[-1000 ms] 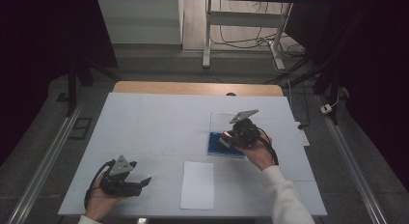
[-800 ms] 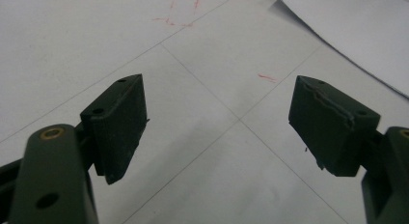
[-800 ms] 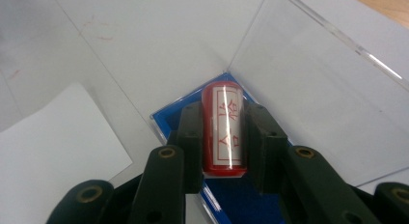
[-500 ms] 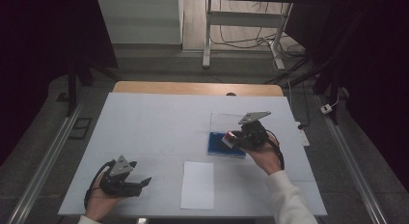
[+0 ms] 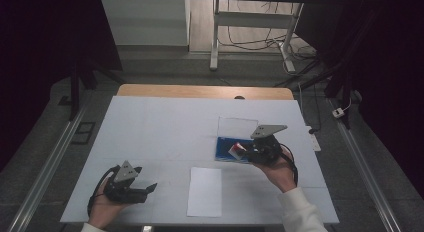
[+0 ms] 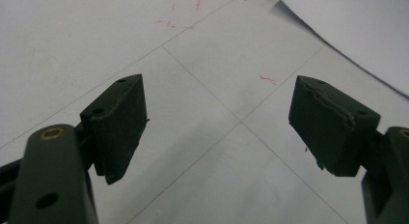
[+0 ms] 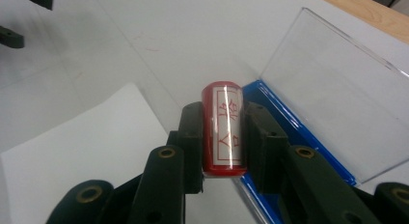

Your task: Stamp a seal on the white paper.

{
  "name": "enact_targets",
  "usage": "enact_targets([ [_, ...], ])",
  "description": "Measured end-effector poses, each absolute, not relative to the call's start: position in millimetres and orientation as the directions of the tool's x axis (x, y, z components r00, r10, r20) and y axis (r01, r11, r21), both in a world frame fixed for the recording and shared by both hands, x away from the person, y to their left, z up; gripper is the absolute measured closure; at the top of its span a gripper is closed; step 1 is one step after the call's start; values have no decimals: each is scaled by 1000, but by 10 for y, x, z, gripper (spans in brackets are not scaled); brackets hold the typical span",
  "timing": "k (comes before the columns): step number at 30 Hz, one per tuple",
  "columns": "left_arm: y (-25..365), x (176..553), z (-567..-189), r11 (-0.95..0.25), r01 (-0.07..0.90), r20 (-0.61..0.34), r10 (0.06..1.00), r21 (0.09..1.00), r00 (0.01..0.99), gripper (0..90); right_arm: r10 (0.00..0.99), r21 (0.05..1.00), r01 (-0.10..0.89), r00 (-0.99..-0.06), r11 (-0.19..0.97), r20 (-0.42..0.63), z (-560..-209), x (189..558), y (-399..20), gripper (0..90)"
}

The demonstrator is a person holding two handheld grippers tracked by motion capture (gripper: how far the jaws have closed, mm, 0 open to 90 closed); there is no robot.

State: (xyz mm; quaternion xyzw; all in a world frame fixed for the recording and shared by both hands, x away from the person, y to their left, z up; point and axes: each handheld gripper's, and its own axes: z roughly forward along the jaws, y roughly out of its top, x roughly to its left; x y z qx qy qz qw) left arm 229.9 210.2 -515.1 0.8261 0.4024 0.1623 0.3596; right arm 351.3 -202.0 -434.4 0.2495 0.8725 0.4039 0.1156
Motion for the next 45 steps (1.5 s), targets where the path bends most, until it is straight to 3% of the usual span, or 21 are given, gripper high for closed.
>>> enact_targets([
  [19,2100,2303,-5150,-413,550,-27,781,726,624,216,461,786,288,-888,548,4,-4377,3279,-1925,699],
  [45,2077,2299,-5145,-417,546,-25,778,727,628,217,352,748,231,-936,622,-3,-4426,3053,-1612,699],
])
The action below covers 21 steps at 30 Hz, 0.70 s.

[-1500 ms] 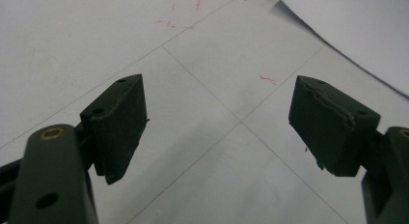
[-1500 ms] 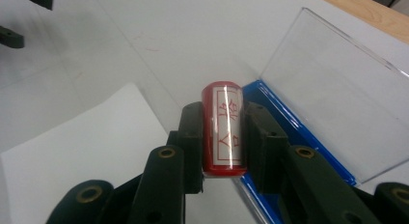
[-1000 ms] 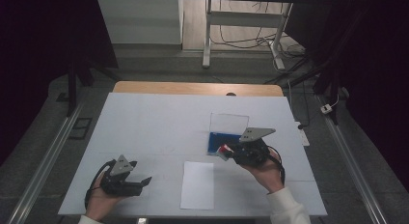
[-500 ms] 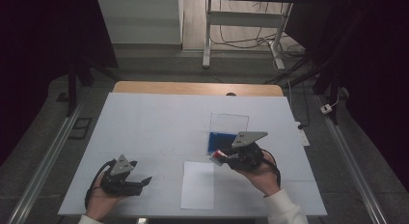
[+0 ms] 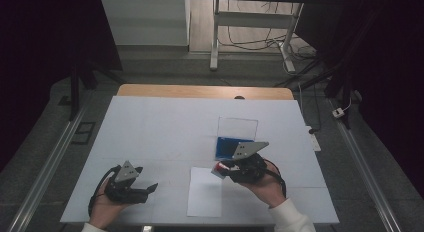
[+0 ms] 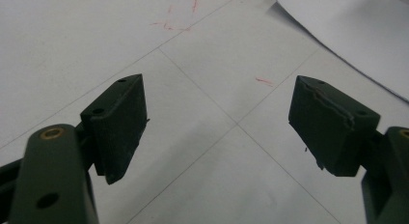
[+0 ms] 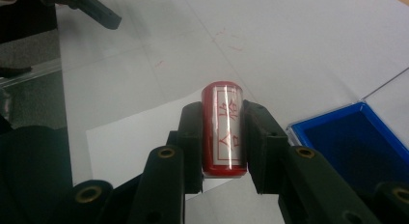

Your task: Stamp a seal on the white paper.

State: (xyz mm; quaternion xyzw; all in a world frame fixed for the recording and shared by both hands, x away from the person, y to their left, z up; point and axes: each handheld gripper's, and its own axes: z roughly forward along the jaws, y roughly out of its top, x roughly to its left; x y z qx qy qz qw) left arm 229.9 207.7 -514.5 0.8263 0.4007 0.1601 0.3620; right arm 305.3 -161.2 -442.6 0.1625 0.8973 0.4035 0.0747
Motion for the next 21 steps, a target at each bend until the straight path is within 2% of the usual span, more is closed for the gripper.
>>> enact_targets([
  [21,2065,2297,-5148,-418,547,-28,776,725,630,217,269,684,200,-963,702,6,-4555,2918,-1308,698],
])
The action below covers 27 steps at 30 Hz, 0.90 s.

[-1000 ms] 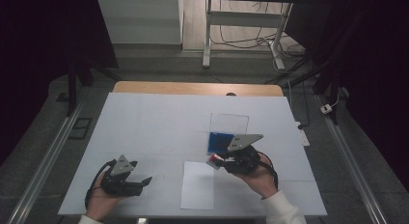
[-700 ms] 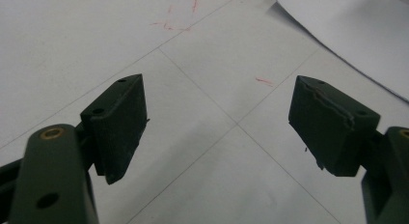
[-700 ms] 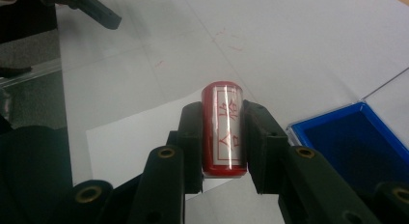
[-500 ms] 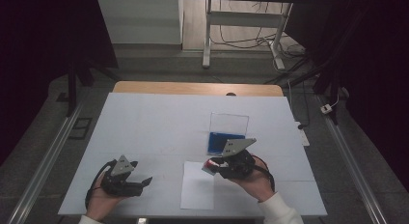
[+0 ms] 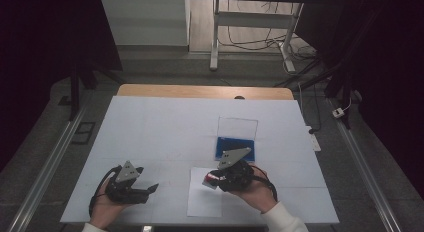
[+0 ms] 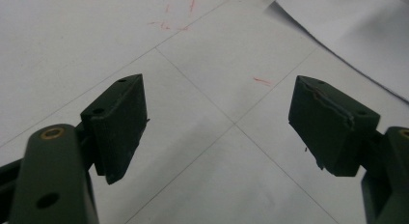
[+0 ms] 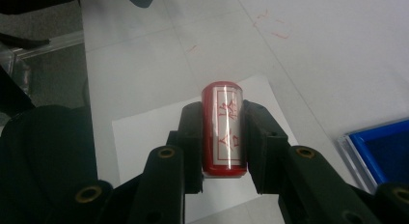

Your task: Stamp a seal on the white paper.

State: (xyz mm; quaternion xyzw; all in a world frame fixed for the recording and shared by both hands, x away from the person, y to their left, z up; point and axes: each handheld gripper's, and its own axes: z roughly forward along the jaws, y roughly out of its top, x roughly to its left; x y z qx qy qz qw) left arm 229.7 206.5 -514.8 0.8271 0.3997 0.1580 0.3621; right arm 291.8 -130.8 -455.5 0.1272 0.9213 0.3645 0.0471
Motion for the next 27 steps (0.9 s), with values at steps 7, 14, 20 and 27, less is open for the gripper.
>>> enact_targets([
  [7,2061,2295,-5146,-419,545,-26,775,726,631,217,248,654,183,-969,734,-7,-4643,2897,-1155,698],
  [14,2060,2295,-5145,-421,544,-24,775,725,632,217,247,626,183,-969,758,-16,-4715,2902,-1113,698],
  [20,2063,2292,-5140,-420,542,-27,772,728,635,217,256,622,191,-966,759,-16,-4747,2919,-1090,698],
  [27,2086,2298,-5119,-414,538,-30,772,734,635,215,267,596,206,-964,776,-15,-4821,2943,-1049,698],
])
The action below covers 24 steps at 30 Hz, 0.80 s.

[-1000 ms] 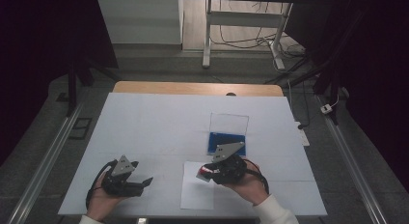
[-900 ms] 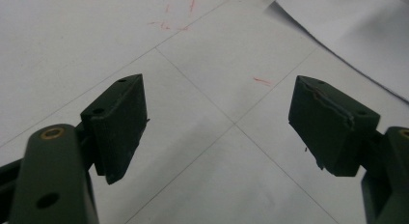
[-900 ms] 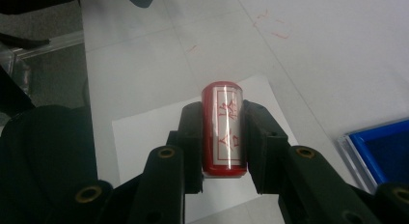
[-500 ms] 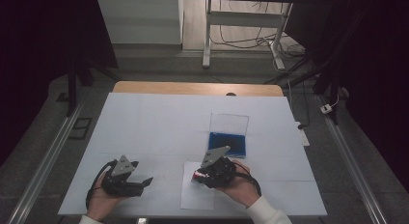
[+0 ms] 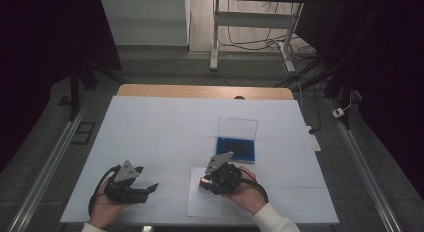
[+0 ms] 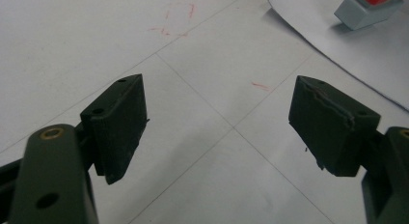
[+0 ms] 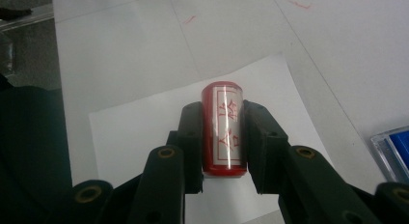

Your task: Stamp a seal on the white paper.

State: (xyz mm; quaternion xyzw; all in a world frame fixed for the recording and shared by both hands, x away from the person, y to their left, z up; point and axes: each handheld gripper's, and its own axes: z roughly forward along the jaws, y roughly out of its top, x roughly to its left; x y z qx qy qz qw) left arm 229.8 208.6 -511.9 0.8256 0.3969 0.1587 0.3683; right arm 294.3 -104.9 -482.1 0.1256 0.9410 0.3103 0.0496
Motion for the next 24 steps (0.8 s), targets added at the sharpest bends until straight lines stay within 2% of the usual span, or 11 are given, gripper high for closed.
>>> enact_targets([
  [24,2092,2287,-5125,-415,535,-31,768,736,639,213,274,567,206,-961,798,-36,-4901,2950,-983,698],
])
